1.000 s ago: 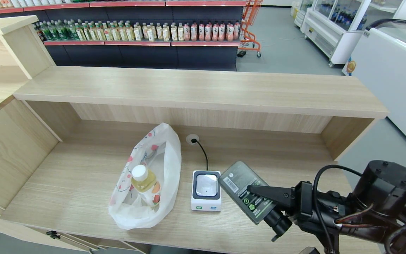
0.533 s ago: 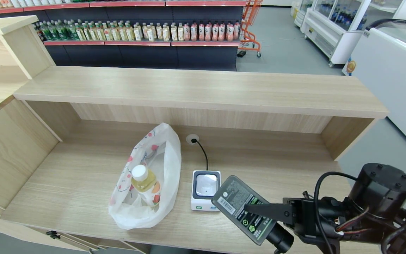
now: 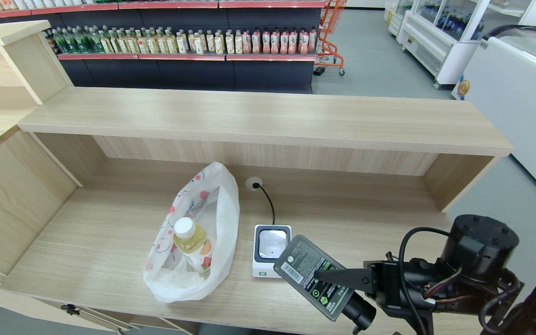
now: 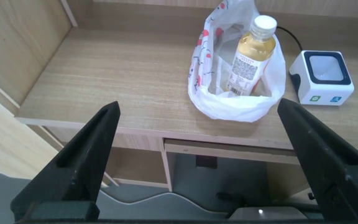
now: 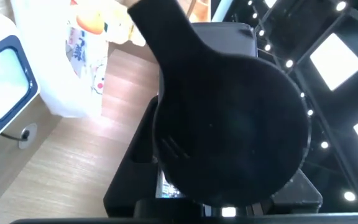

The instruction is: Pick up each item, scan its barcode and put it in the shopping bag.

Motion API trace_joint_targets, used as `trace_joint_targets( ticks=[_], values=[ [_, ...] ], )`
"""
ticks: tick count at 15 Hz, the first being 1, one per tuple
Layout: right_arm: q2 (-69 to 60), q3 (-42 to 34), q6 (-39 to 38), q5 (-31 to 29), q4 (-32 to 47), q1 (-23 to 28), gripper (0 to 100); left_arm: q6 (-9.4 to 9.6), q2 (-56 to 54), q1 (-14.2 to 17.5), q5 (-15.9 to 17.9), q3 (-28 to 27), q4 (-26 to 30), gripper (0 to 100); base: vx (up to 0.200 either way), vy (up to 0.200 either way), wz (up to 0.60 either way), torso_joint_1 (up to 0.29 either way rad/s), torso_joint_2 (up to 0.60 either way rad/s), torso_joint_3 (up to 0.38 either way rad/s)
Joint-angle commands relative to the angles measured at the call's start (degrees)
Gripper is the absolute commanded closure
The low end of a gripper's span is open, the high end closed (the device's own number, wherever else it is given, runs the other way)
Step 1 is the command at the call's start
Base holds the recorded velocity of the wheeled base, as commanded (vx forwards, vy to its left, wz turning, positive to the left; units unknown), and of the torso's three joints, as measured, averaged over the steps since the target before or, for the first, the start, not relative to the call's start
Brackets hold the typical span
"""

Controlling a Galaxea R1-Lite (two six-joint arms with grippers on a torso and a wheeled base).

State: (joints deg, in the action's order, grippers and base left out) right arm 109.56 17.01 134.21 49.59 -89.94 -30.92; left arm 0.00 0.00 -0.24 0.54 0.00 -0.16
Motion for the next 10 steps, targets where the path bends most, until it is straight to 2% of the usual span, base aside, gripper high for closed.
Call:
trace_joint_targets(
  ticks=[1, 10],
  values=[
    [3.65, 3.56, -0.26, 0.51, -0.06, -0.37, 100, 0.0, 0.09, -0.02, -0.01, 0.0, -0.02, 0, 0.0, 0.0, 0.0, 0.0, 0.0, 0.0],
    [9.36, 9.89, -1.58, 2.09, -0.06, -3.27, 100, 0.0, 0.0, -0.02, -0.01, 0.0, -0.02, 0, 0.0, 0.0, 0.0, 0.0, 0.0, 0.0]
  ],
)
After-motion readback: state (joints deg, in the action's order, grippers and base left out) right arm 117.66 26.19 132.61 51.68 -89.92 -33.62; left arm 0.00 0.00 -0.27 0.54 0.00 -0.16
